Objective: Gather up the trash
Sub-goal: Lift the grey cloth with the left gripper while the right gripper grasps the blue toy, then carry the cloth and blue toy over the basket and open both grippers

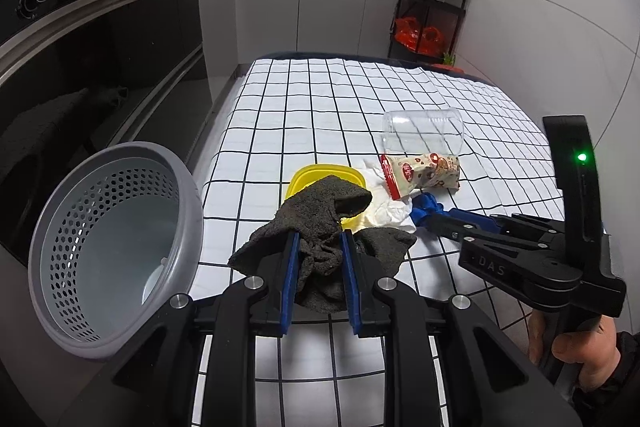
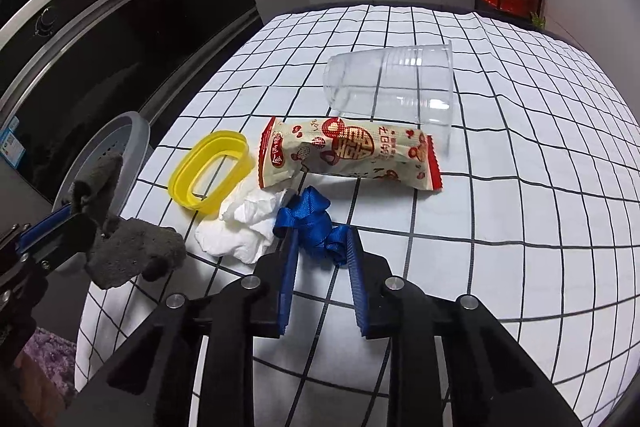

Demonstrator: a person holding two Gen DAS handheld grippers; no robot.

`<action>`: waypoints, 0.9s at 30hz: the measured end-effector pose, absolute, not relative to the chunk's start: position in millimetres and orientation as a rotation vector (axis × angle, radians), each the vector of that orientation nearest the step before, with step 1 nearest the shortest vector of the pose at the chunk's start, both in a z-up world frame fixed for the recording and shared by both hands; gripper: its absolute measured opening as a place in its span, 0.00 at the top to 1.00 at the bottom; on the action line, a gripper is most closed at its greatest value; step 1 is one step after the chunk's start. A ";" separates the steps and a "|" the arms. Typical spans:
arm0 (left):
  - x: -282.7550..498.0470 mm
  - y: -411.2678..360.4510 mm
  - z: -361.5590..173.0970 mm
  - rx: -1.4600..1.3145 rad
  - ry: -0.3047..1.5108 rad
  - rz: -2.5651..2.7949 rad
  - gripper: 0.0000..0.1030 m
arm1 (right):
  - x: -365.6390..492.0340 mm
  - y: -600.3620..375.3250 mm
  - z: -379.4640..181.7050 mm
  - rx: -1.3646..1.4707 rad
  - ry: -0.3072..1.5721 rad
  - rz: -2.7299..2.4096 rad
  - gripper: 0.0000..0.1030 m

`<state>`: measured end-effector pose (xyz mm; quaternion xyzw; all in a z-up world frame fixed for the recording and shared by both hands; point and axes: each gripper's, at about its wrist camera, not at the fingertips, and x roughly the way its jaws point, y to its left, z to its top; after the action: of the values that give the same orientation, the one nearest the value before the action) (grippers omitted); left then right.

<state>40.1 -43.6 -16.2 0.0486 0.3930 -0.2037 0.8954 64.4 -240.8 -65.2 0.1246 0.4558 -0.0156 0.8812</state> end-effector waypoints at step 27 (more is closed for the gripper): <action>27.2 18.3 16.5 0.053 0.759 -0.349 0.80 | -13.8 -212.6 -1.6 0.315 0.801 -0.081 0.78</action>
<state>27.2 18.3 16.5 0.0255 0.3685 -0.1693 0.9137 -13.8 -212.6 -1.6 0.1525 0.3882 -0.0390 0.9080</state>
